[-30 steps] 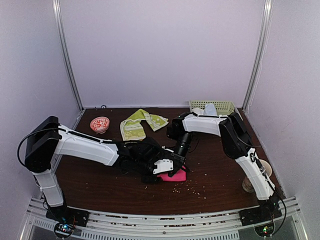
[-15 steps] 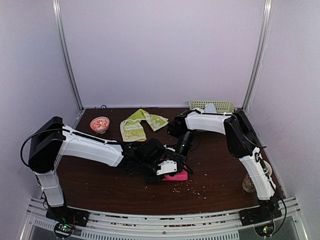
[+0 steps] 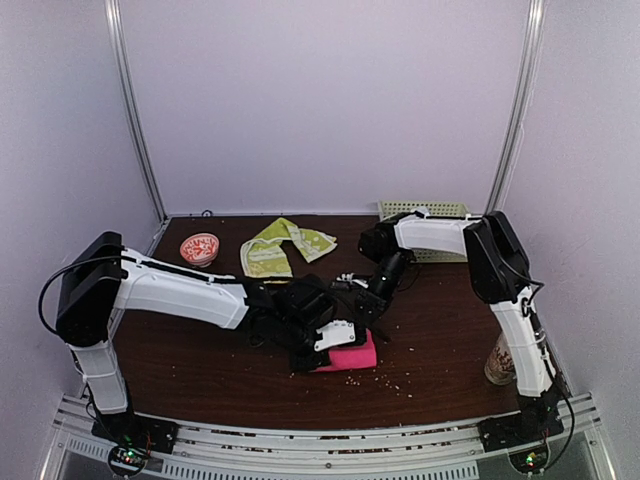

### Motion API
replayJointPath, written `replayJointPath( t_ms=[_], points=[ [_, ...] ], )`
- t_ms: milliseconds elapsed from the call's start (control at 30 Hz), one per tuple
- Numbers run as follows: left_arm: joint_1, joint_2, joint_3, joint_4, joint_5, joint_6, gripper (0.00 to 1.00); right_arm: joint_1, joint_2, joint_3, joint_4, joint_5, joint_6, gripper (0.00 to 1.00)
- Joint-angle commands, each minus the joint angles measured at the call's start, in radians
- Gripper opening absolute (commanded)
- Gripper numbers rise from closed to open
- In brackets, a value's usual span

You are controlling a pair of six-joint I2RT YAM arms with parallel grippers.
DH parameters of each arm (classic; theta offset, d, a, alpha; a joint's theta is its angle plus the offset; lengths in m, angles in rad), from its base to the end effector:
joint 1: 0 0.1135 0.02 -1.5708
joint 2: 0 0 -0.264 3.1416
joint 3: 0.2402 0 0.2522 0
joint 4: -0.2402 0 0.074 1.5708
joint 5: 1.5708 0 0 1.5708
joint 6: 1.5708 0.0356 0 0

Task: Roll the towels
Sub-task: Roll the towel at the center of the board.

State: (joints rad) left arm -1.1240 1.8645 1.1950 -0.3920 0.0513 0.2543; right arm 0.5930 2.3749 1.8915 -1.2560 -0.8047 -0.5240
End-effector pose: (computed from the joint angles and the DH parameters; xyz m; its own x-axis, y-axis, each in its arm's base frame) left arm 0.1622 -0.3427 0.1656 -0.1358 0.8649 -0.4832 0.9770 0.1977 0.0793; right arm 0.3492 0.2662 0.1386 -0.5641 -0.7985 -0.2102 -0.6577 0.2807 0.6990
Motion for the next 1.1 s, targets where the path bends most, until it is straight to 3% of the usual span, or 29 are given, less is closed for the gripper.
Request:
replayJointPath(
  t_ms=[0, 267, 500, 633, 700, 767, 833, 867, 933, 1067],
  points=[
    [-0.012, 0.012, 0.076, -0.138, 0.140, -0.061, 0.10, 0.042, 0.030, -0.021, 0.102, 0.133, 0.060, 0.32],
    [0.043, 0.113, 0.120, -0.186, 0.277, -0.104, 0.10, 0.053, 0.032, 0.083, 0.063, 0.116, 0.047, 0.33],
    [0.107, 0.123, 0.036, -0.095, 0.379, -0.160, 0.10, -0.059, -0.196, 0.106, 0.076, 0.093, 0.066, 0.40],
    [0.163, 0.135, 0.001, -0.044, 0.481, -0.204, 0.10, -0.087, -0.423, 0.027, 0.177, 0.076, 0.083, 0.43],
    [0.198, 0.156, -0.012, -0.019, 0.558, -0.236, 0.10, -0.088, -0.541, -0.049, 0.250, 0.040, 0.068, 0.47],
    [0.232, 0.182, -0.022, 0.005, 0.639, -0.270, 0.10, -0.088, -0.645, -0.141, 0.300, -0.032, 0.032, 0.56],
    [0.261, 0.217, -0.020, 0.015, 0.712, -0.294, 0.10, -0.076, -0.714, -0.190, 0.208, -0.148, -0.164, 0.69],
    [0.272, 0.237, -0.012, 0.010, 0.746, -0.300, 0.10, -0.056, -0.738, -0.209, 0.155, -0.147, -0.271, 0.72],
    [0.291, 0.274, 0.000, 0.004, 0.805, -0.314, 0.10, 0.007, -0.762, -0.242, 0.121, -0.066, -0.334, 0.73],
    [0.317, 0.319, 0.029, -0.027, 0.888, -0.332, 0.10, 0.156, -0.781, -0.350, 0.169, 0.166, -0.336, 0.67]
  ],
)
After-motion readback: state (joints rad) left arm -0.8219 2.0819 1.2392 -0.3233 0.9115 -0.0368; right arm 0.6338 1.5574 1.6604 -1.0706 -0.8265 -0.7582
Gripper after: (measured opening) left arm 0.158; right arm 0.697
